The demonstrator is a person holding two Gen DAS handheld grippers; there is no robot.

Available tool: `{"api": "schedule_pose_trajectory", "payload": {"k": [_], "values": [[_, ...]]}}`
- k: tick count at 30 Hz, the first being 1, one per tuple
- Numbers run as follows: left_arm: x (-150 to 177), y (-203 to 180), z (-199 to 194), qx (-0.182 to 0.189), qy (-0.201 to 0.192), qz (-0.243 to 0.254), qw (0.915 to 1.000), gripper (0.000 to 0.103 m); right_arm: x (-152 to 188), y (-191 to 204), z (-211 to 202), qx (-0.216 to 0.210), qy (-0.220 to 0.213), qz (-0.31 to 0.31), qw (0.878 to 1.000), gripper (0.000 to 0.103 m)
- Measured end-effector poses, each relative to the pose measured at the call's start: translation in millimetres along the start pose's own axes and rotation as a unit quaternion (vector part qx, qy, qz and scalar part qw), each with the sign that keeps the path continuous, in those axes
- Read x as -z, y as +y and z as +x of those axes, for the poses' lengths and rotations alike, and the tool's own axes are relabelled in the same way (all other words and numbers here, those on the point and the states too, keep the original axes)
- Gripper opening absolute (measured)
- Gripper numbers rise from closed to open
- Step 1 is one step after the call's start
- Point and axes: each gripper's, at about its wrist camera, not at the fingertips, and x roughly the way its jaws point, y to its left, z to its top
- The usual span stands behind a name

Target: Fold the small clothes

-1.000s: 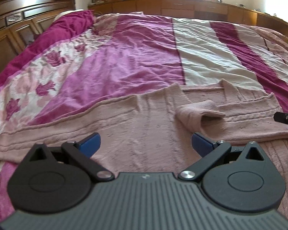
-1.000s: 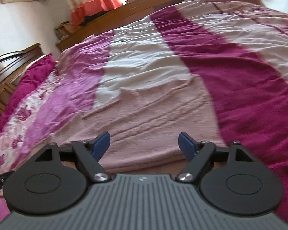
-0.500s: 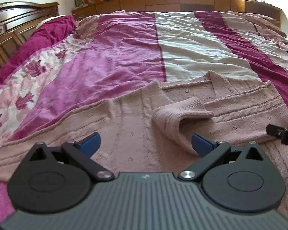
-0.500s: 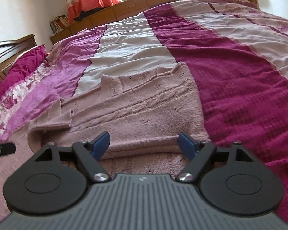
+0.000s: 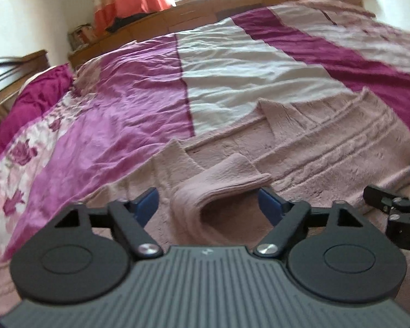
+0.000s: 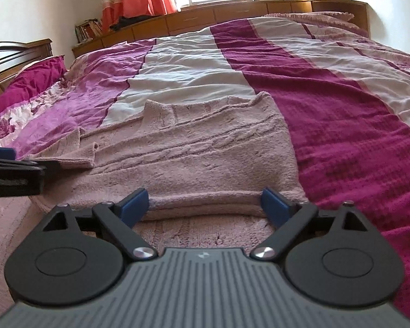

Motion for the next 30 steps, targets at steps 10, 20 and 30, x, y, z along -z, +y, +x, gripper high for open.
{"api": "schedule_pose_trajectory", "payload": {"k": [10, 20, 30], "values": [[2.8, 10.9, 18.7, 0.004, 0.011, -0.036, 0.9993, 0.009, 1.9, -0.9, 1.0, -0.007, -0.002, 0.0, 1.0, 0.098], [14.9, 73.8, 1.8, -0.024, 0.034, -0.205, 0.9779, 0.015, 2.2, -0.7, 2.0, -0.007, -0.002, -0.003, 1.0, 0.099], [40.0, 105.2, -12.4, -0.059, 0.065, -0.23, 0.9693, 0.03, 2.6, -0.9, 1.8, -0.007, -0.001, -0.004, 1.0, 0.1]]}}
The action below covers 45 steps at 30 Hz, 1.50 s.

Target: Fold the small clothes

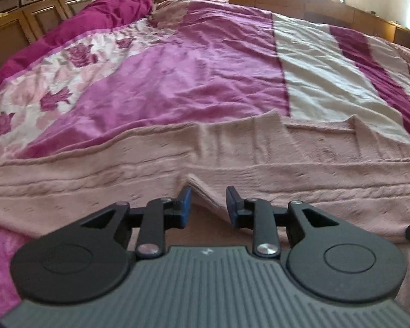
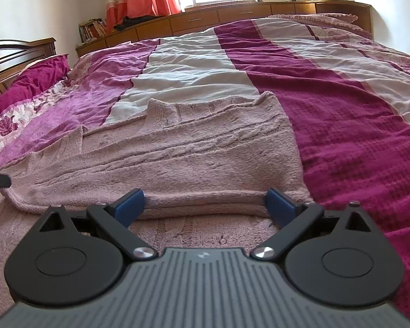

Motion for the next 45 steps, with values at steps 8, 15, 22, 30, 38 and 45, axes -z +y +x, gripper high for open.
{"api": "schedule_pose_trajectory", "payload": {"k": [8, 15, 22, 30, 38, 45], "values": [[3.3, 20.1, -0.3, -0.032, 0.032, 0.004, 0.999, 0.031, -4.1, -1.8, -1.7, -0.005, 0.007, 0.0, 1.0, 0.101], [6.2, 35.4, 1.1, -0.034, 0.043, -0.011, 0.9984, 0.033, -11.5, -23.6, -37.0, -0.062, 0.024, 0.104, 0.992, 0.1], [3.6, 31.5, -1.9, -0.021, 0.032, -0.019, 0.9991, 0.033, -12.8, -60.7, -34.6, -0.086, 0.029, 0.24, 0.967, 0.085], [4.3, 28.3, 3.9, -0.027, 0.033, -0.02, 0.9989, 0.033, -14.3, -79.5, -7.9, -0.073, 0.035, 0.293, 0.953, 0.013], [12.2, 19.6, 16.0, -0.04, 0.044, 0.016, 0.9981, 0.033, -15.9, -91.5, -13.6, -0.057, 0.031, 0.275, 0.959, 0.013], [9.5, 22.0, 12.7, -0.043, 0.044, 0.015, 0.998, 0.034, -25.0, -71.1, -32.5, -0.048, 0.04, 0.217, 0.974, 0.034]]}}
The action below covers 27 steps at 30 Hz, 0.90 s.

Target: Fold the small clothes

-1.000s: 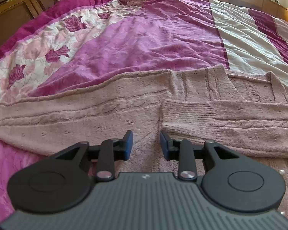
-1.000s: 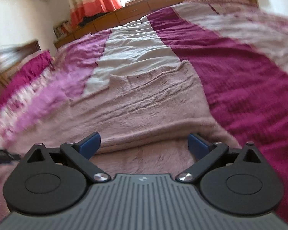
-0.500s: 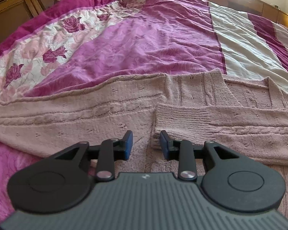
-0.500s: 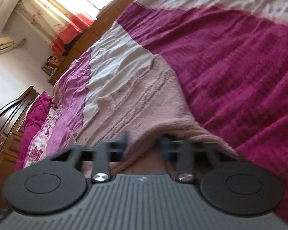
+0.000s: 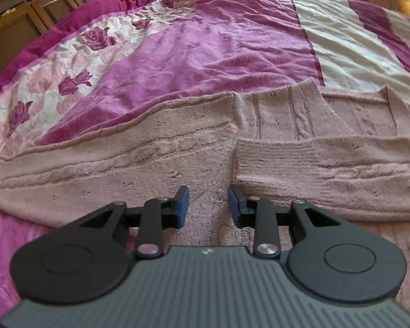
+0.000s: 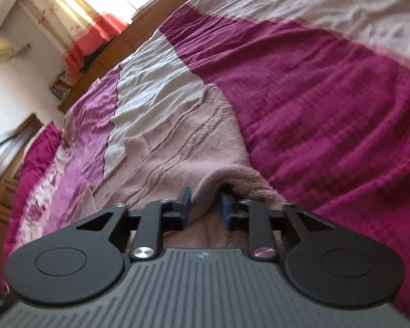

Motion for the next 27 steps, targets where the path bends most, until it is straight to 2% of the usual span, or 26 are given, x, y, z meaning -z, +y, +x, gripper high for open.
{"api": "schedule_pose_trajectory", "payload": {"k": [5, 8, 11, 13, 14, 16, 17, 19, 22, 27], "values": [[-4.9, 2.8, -3.3, 0.007, -0.009, -0.018, 0.9998, 0.034, -15.4, 27.8, -13.6, -0.016, -0.028, -0.066, 0.997, 0.038], [-6.8, 0.7, -5.6, 0.009, -0.02, -0.02, 0.9996, 0.034, -31.2, 34.2, 3.1, -0.046, -0.026, -0.062, 0.997, 0.041], [-7.6, -3.9, -5.0, 0.011, -0.028, -0.008, 0.9995, 0.034, -42.5, 35.4, 36.1, -0.055, -0.008, -0.063, 0.996, 0.041], [-7.9, -6.3, -1.0, 0.01, -0.024, -0.001, 0.9997, 0.034, -46.8, 30.8, 59.8, -0.04, 0.002, -0.067, 0.997, 0.041], [-7.6, -7.0, 1.8, 0.008, -0.021, 0.0, 0.9998, 0.034, -48.5, 27.3, 71.8, -0.015, 0.0, -0.07, 0.997, 0.041], [-6.4, -7.4, 8.5, -0.001, -0.01, 0.001, 0.9999, 0.033, -51.3, 15.2, 83.2, 0.034, -0.023, -0.082, 0.996, 0.039], [-5.5, -6.8, 11.8, -0.006, -0.005, 0.001, 1.0, 0.033, -52.6, 9.7, 86.3, 0.041, -0.032, -0.084, 0.995, 0.037], [-3.4, -6.9, 15.9, -0.013, -0.004, 0.005, 0.9999, 0.033, -57.5, 0.6, 87.2, 0.028, -0.033, -0.069, 0.997, 0.037], [-2.7, -7.3, 16.9, -0.017, -0.004, 0.011, 0.9998, 0.033, -58.6, 2.6, 85.6, 0.035, -0.035, -0.086, 0.995, 0.037], [-4.9, -4.4, 10.1, -0.003, -0.008, 0.006, 0.9999, 0.033, -53.3, 12.4, 57.8, 0.024, -0.041, -0.087, 0.995, 0.039]]}}
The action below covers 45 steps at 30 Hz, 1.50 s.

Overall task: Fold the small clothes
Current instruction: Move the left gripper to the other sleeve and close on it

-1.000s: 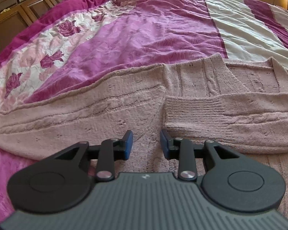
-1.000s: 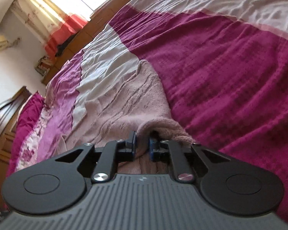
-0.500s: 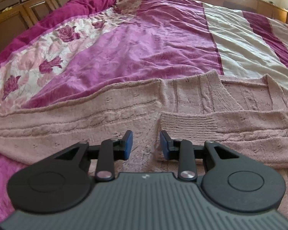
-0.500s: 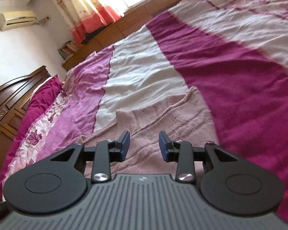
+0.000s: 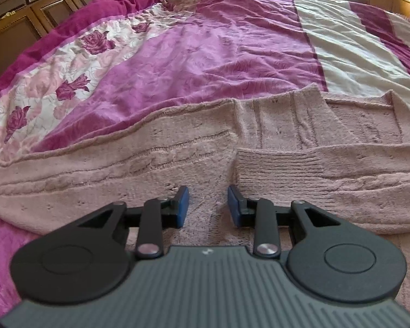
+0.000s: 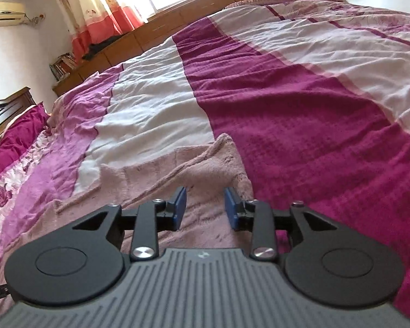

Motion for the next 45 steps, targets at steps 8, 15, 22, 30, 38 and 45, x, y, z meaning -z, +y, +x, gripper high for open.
{"api": "schedule_pose_trajectory", "payload": {"k": [8, 15, 22, 30, 38, 45], "values": [[2.7, -2.5, 5.6, -0.011, 0.006, 0.006, 0.9999, 0.033, 39.1, 3.2, -51.6, -0.016, 0.017, -0.047, 0.999, 0.039], [-0.4, 9.4, -5.4, -0.007, 0.013, -0.002, 0.9999, 0.042, 47.7, -1.9, -46.6, -0.006, 0.016, -0.053, 0.998, 0.04], [-4.6, 46.5, -38.1, -0.019, 0.0, -0.014, 0.9997, 0.052, 40.2, 12.2, -72.1, -0.012, 0.001, -0.039, 0.999, 0.069], [7.3, 89.6, -68.5, -0.031, -0.003, -0.03, 0.9991, 0.054, 47.4, 43.6, -107.4, -0.05, 0.005, -0.05, 0.997, 0.083], [25.4, 136.2, -73.2, -0.054, 0.009, -0.064, 0.9964, 0.054, 69.3, 63.1, -118.9, -0.057, 0.027, -0.057, 0.996, 0.09], [37.2, 170.0, -64.3, -0.049, 0.017, -0.123, 0.991, 0.054, 86.3, 55.8, -113.0, -0.019, 0.043, -0.047, 0.998, 0.092]]}}
